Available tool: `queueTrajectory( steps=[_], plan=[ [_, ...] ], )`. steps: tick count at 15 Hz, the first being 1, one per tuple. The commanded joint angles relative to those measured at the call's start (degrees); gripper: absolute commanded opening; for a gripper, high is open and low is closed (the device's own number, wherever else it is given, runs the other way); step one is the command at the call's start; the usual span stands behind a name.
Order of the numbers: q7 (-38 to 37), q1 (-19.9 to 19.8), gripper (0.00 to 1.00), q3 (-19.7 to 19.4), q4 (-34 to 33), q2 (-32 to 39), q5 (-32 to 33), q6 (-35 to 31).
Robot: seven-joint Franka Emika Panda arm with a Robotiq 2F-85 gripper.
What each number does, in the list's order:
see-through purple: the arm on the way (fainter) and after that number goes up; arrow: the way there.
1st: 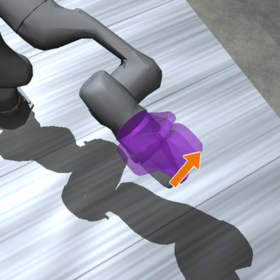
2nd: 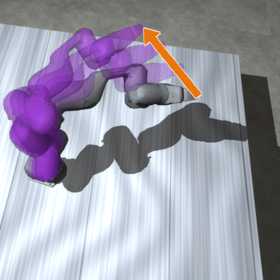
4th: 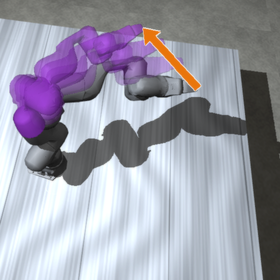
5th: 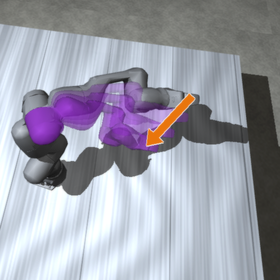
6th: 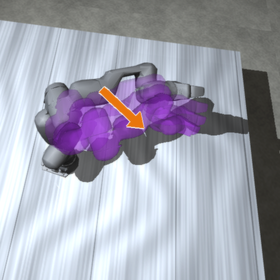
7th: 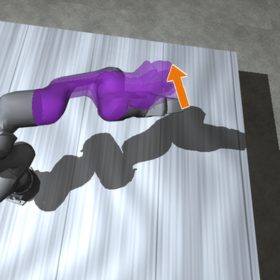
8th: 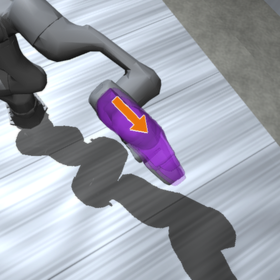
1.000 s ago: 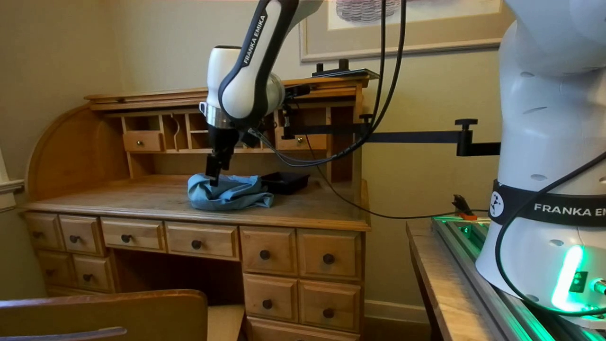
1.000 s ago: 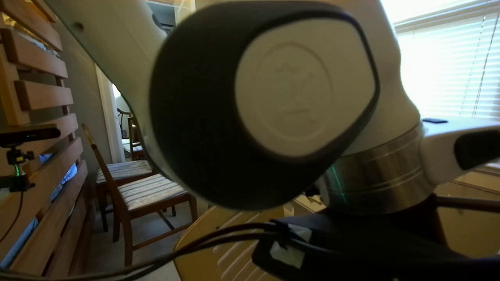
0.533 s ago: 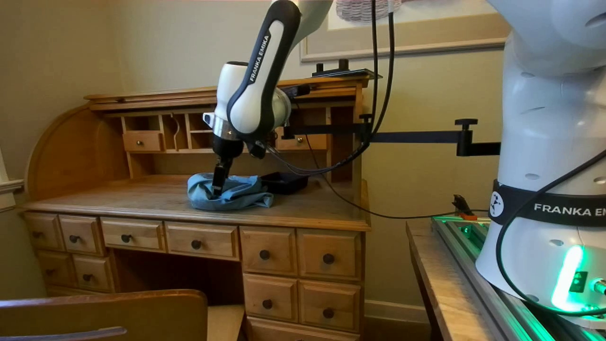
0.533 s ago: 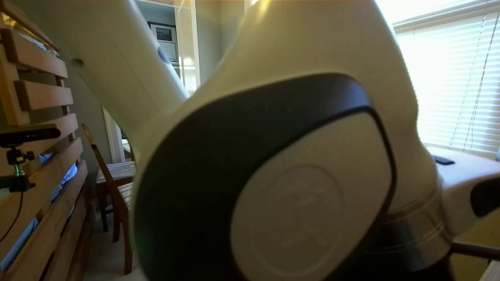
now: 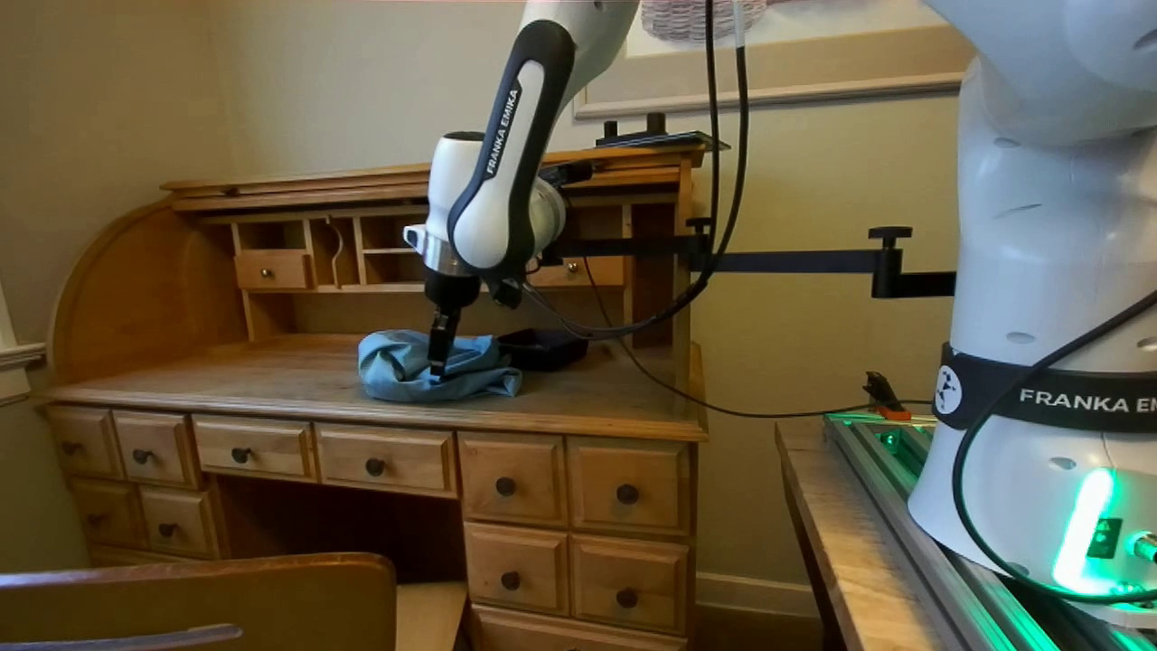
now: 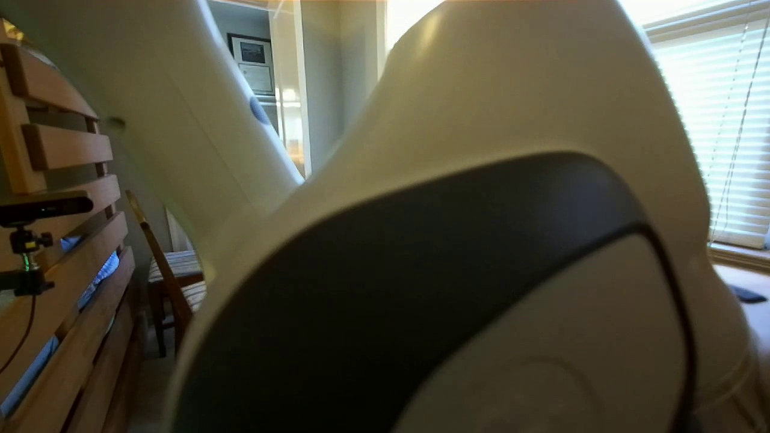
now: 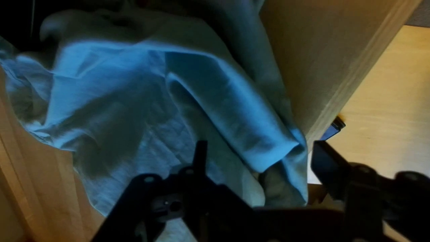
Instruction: Put the blue cloth on the backrest of the chair
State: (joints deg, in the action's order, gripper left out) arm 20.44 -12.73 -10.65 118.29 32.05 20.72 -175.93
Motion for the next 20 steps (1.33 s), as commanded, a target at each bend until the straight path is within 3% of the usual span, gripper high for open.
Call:
queueTrajectory(
  steps=[1, 8, 10, 15, 20],
  plan=[
    [-1.7, 2.9, 0.5, -3.2, -1.7, 1.9, 0.3, -0.2],
    [-1.1, 2.5, 0.01, -1.9, -1.1, 2.4, -0.4, -0.1],
    [-0.4, 0.9, 0.0, 1.2, 0.0, 1.1, -1.3, 0.4],
    [3.5, -6.2, 0.0, 14.8, 3.4, -2.2, -4.7, 2.4],
    [8.0, -12.1, 0.0, 25.6, 5.9, -5.1, -9.1, 4.4]
  ],
)
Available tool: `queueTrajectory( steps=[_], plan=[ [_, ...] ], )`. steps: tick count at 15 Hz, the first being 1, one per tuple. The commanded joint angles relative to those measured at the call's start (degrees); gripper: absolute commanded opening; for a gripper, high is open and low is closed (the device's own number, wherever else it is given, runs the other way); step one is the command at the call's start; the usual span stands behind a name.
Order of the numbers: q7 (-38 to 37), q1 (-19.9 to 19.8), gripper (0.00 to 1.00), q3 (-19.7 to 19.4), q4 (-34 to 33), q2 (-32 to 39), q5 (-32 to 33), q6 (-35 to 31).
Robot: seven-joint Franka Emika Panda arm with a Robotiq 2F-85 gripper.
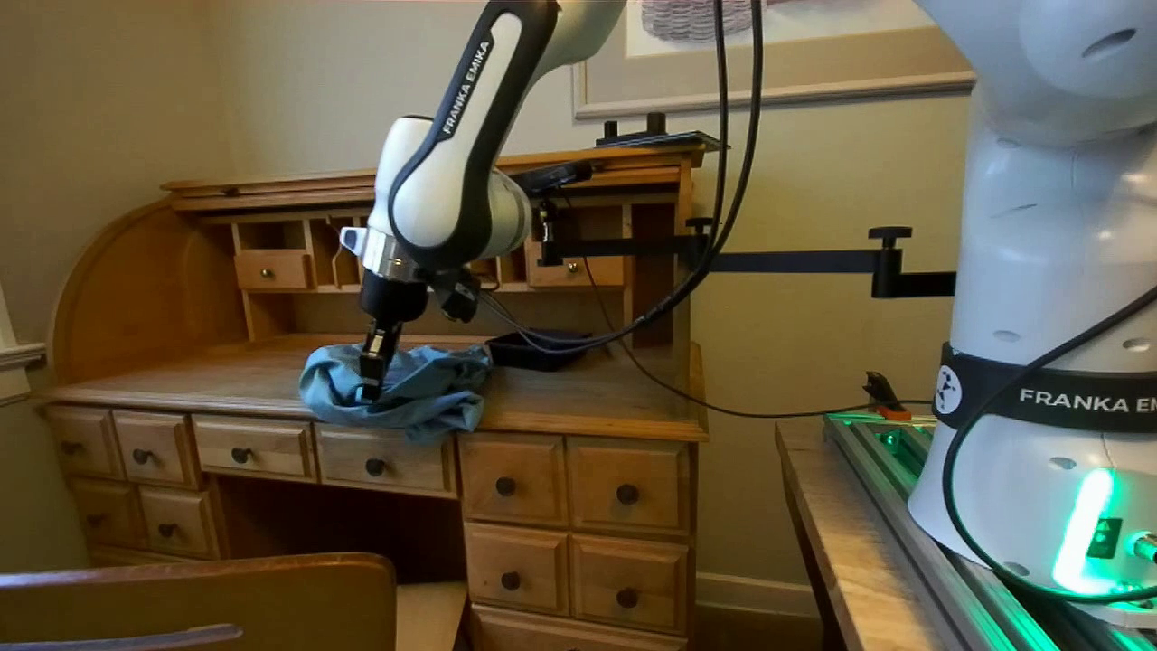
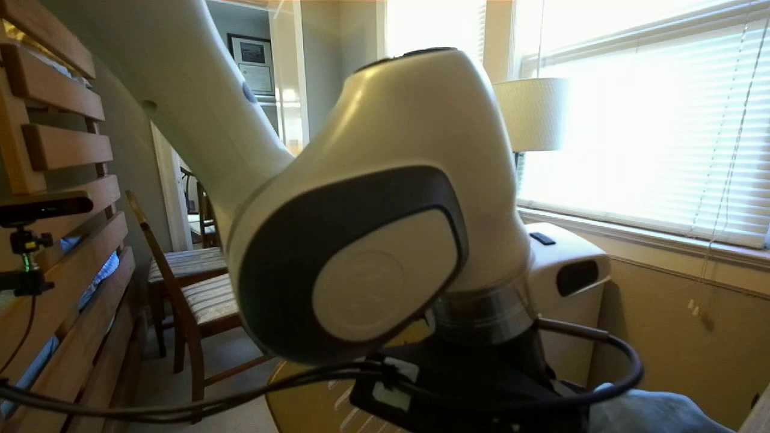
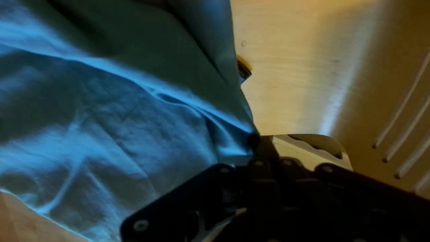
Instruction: Put the blue cloth on the backrest of the chair
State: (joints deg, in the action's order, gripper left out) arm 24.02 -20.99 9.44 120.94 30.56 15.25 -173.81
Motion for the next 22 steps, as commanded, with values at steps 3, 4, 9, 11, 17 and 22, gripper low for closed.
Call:
queueTrajectory(
  steps=[3, 4, 9, 11, 17, 22],
  plan=[
    [7.6, -5.8, 0.0, 9.1, 4.8, -6.2, -5.5, 3.9],
    [9.2, -7.2, 0.0, 11.1, 5.5, -7.0, -6.8, 4.3],
    [12.8, -14.3, 0.0, 20.3, 5.8, -9.5, -8.4, 8.8],
    [13.6, -16.2, 0.0, 22.8, 5.6, -10.2, -8.3, 10.5],
    [22.0, -8.7, 0.0, 16.9, 4.4, -12.8, -19.2, 13.2],
    [22.9, -2.0, 0.0, 10.1, 3.3, -13.7, -20.8, 13.2]
  ],
)
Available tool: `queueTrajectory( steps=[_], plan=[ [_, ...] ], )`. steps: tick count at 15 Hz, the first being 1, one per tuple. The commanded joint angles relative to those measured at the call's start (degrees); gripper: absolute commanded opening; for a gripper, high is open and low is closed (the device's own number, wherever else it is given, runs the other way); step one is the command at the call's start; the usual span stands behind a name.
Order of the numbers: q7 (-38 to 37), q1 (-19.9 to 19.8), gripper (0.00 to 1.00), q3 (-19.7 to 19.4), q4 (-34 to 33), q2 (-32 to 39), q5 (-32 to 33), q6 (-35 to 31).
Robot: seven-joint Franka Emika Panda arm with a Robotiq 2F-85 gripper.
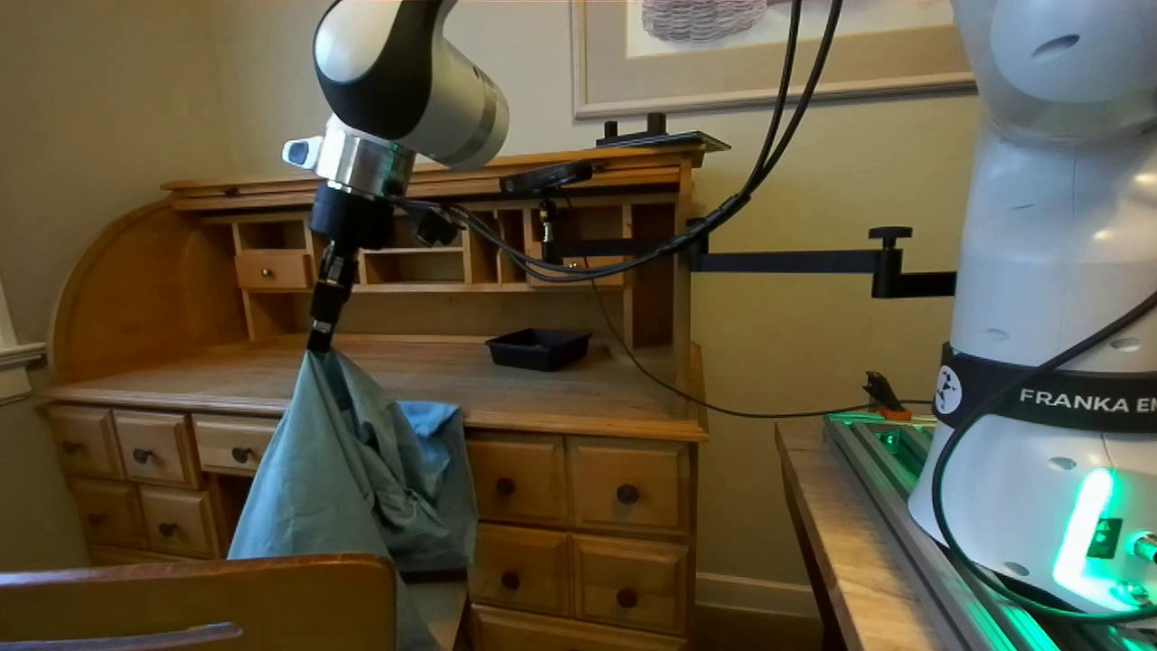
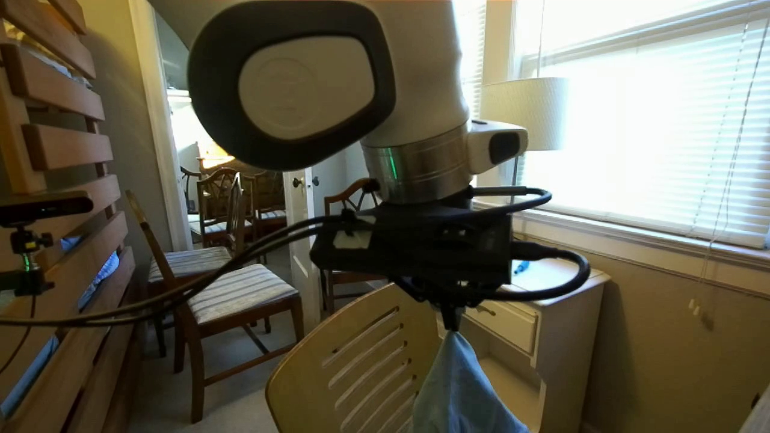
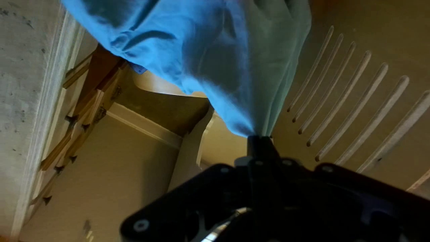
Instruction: Put the blue cloth on the backrest of the chair
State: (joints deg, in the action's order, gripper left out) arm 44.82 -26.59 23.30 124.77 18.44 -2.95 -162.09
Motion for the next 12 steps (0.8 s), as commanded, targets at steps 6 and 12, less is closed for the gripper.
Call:
queueTrajectory(
  steps=[6, 12],
  plan=[
    [-0.1, 8.3, 0.0, -11.1, -2.4, -1.6, -1.2, 2.4],
    [-1.3, 13.8, 0.0, -14.8, -7.2, -0.7, 0.7, 7.9]
  ],
)
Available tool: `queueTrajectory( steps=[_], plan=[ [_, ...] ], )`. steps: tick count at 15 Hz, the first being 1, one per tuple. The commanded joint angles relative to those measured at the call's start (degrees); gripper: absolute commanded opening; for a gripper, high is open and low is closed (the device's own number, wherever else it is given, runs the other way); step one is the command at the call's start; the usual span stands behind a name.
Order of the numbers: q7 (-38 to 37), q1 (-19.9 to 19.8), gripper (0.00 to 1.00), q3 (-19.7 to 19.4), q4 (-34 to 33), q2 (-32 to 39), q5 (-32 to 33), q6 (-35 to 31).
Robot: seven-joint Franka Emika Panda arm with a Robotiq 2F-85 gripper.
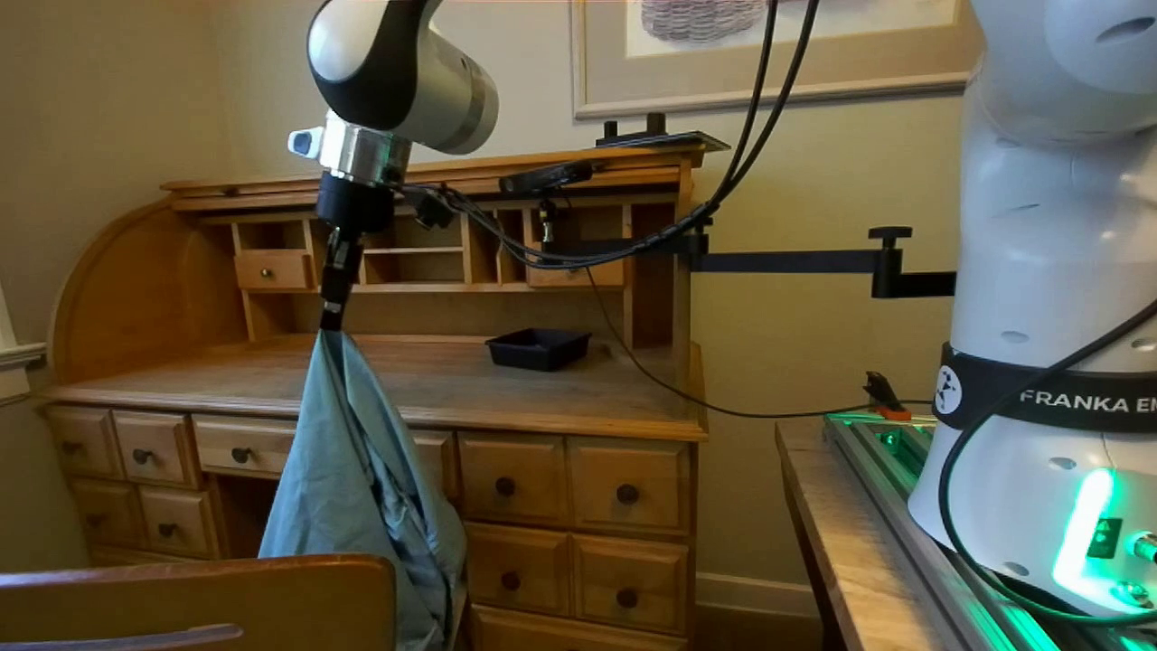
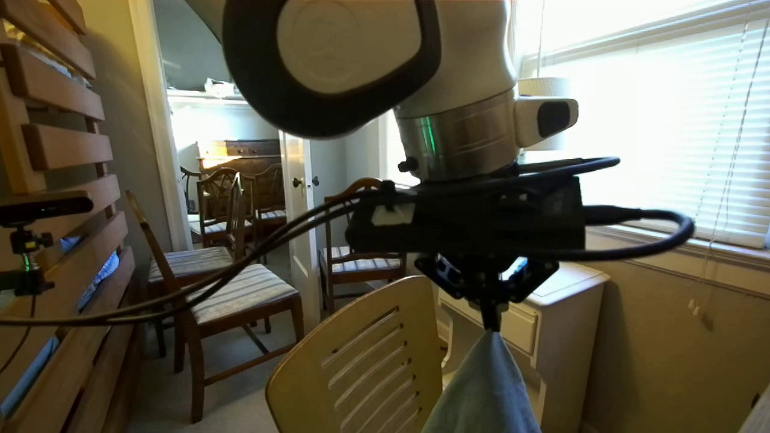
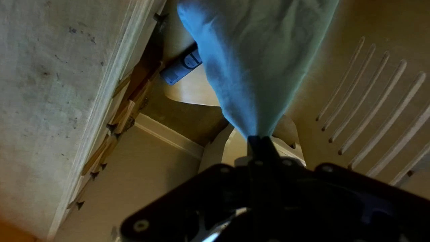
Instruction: Put the blue cloth on the backrest of the chair
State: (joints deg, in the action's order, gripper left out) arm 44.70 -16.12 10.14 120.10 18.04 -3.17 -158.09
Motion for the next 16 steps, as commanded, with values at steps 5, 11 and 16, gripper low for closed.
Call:
queueTrajectory(
  steps=[5, 11, 16],
  plan=[
    [-0.9, 8.1, 0.0, -1.1, -5.4, -0.4, 1.0, 10.1],
    [-0.9, 14.2, 0.0, -0.6, -7.8, -1.3, 2.8, 15.8],
    [-0.1, 17.9, 0.0, 0.4, -10.7, -1.7, 4.2, 18.7]
  ],
)
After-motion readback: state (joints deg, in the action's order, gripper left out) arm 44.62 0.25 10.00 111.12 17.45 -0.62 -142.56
